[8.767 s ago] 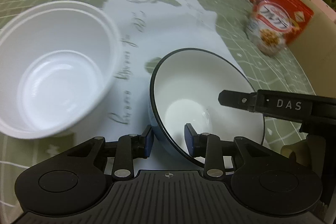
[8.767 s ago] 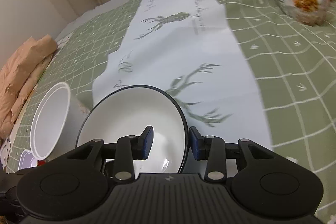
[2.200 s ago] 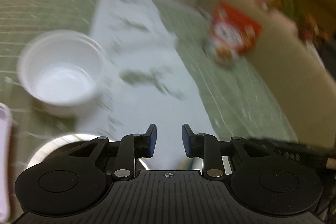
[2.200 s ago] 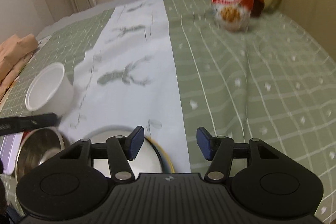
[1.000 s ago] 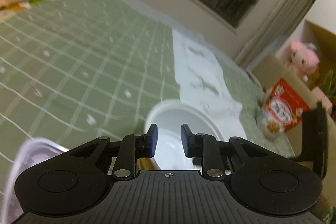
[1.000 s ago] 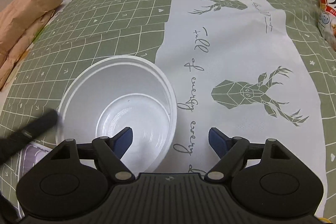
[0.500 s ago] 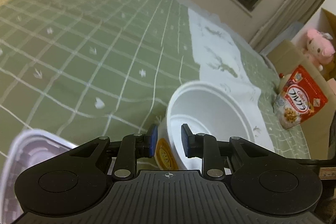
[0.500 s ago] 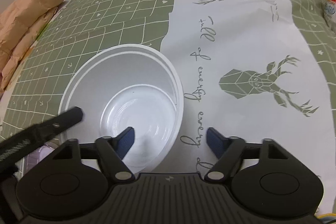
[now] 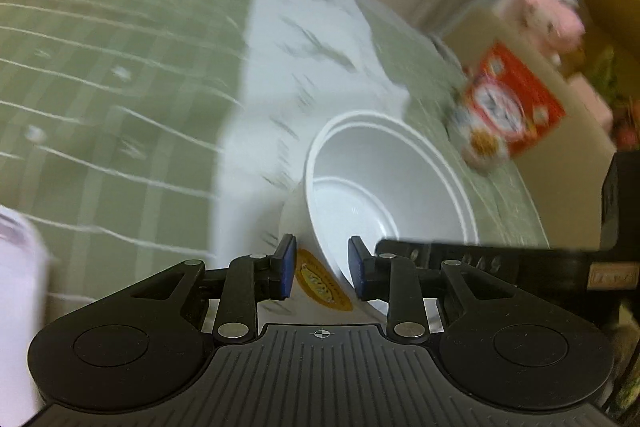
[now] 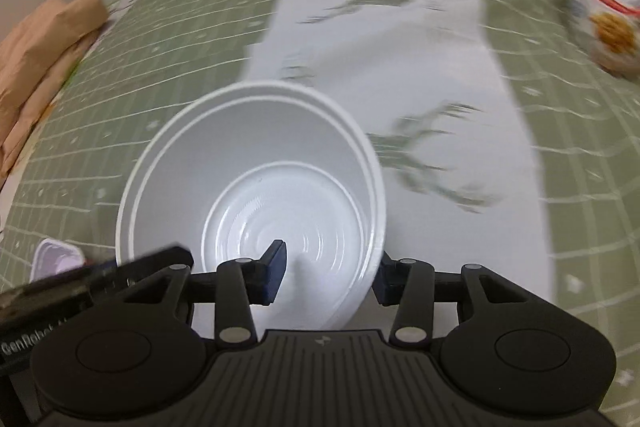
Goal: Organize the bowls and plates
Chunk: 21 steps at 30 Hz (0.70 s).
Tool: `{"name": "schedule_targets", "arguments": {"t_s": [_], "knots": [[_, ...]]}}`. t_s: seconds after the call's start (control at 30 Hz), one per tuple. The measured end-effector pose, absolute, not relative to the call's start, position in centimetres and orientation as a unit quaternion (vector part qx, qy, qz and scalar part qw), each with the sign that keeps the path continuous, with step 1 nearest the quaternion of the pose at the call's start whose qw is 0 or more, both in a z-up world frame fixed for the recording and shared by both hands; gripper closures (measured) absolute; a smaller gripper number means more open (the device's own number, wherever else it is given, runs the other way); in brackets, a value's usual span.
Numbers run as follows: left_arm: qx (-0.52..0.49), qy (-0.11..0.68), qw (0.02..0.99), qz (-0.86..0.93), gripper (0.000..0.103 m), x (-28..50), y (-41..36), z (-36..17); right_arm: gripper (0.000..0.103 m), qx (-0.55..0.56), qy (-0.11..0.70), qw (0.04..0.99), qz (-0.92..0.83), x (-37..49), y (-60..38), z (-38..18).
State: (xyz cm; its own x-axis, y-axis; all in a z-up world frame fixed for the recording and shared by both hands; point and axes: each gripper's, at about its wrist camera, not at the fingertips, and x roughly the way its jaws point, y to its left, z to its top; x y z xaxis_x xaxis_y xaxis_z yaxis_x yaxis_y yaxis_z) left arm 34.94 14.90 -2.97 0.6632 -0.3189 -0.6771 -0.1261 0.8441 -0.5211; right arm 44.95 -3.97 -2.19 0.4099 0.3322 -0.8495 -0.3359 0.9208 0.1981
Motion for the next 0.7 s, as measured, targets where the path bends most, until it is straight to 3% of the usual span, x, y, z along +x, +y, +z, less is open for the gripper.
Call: {"name": "schedule_targets", "arguments": {"t_s": [0.33, 0.7], "knots": [[-0.250, 0.465, 0.849, -0.033, 0.074, 37.7, 10.8, -5.2, 0.057, 0.101, 0.555, 0.803, 0.193, 46.8, -10.8, -5.5], [-0.205, 0.382, 0.899, -0.057, 0.074, 31.9, 6.3, 3.8, 0.057, 0.102, 0.458, 0.853, 0.227, 38.5, -15.5, 1.6]]}}
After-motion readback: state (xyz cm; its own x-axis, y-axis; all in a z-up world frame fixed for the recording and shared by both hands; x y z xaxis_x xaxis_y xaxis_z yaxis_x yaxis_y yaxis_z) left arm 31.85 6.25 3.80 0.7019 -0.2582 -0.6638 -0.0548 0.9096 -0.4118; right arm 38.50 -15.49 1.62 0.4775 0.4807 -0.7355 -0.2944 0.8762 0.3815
